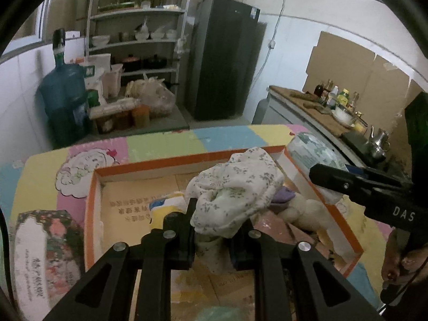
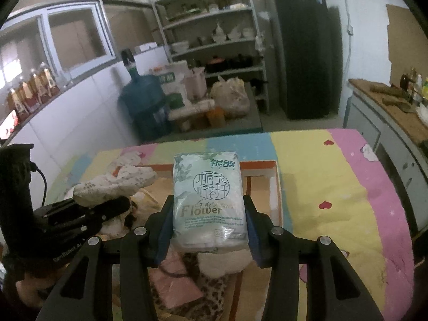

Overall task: Organize soft objects
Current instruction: 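Carry the tissue packet with the right tool while the left tool carries the floral cloth to the tray, then open the left tool over the tray while the right tool releases the tissue packet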

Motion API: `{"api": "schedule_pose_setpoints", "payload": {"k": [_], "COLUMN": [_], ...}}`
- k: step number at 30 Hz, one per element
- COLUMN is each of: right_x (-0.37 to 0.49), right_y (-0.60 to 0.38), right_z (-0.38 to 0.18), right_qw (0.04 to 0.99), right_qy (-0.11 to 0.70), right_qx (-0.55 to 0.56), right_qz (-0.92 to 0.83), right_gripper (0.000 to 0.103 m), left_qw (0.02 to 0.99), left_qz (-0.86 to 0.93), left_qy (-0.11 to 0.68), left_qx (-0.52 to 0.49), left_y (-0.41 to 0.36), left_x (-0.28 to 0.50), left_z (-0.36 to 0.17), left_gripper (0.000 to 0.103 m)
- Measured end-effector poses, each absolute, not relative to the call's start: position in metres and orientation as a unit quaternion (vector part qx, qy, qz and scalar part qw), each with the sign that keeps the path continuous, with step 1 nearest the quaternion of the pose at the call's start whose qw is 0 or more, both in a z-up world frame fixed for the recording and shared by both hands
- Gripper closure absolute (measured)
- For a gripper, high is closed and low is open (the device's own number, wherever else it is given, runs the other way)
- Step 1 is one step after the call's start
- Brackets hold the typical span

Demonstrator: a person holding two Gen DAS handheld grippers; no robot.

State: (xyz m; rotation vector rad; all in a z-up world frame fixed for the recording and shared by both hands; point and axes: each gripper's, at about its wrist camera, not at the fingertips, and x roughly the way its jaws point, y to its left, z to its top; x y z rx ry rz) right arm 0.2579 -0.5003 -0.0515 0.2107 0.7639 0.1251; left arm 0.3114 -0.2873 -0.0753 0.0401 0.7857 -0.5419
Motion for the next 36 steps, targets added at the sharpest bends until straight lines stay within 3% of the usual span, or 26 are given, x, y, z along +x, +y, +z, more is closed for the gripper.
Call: {"api": "schedule_pose_setpoints", "payload": {"k": [10, 13, 16, 18, 21, 36], "right_x": [0.278, 0.283, 0.284, 0.284, 0.281, 0.253], "right_y": [-0.504, -0.505, -0.507, -0.509, -0.508, -0.499], "right_z": [-0.074, -0.080, -0.084, -0.086, -0.087, -0.068], "right_qw": [0.907, 0.903, 0.901, 0.900, 0.900, 0.913], "right_qy": [0.401, 0.409, 0.410, 0.409, 0.407, 0.382], "right_qx": [0.116, 0.118, 0.130, 0.138, 0.139, 0.127], "right_qz": [0.052, 0.052, 0.059, 0.067, 0.069, 0.071], "right_gripper": [0.054, 0.054, 0.051, 0.049, 0.040, 0.037], "left_qw": [0.886, 0.881, 0.873, 0.871, 0.876, 0.899], "left_qz": [-0.256, -0.266, -0.277, -0.286, -0.292, -0.280], "left_qy": [0.387, 0.392, 0.401, 0.398, 0.384, 0.336], "left_qx": [0.017, 0.010, -0.011, -0.022, -0.020, -0.004], "left_y": [-0.294, -0.293, -0.289, -0.286, -0.285, -0.272], "left_x": [0.319, 0.321, 0.323, 0.322, 0.315, 0.279], "left_z": [-0.085, -0.085, -0.087, -0.087, -0.084, -0.066], "left_gripper": [0.083, 0.078, 0.066, 0.046, 0.023, 0.020]}}
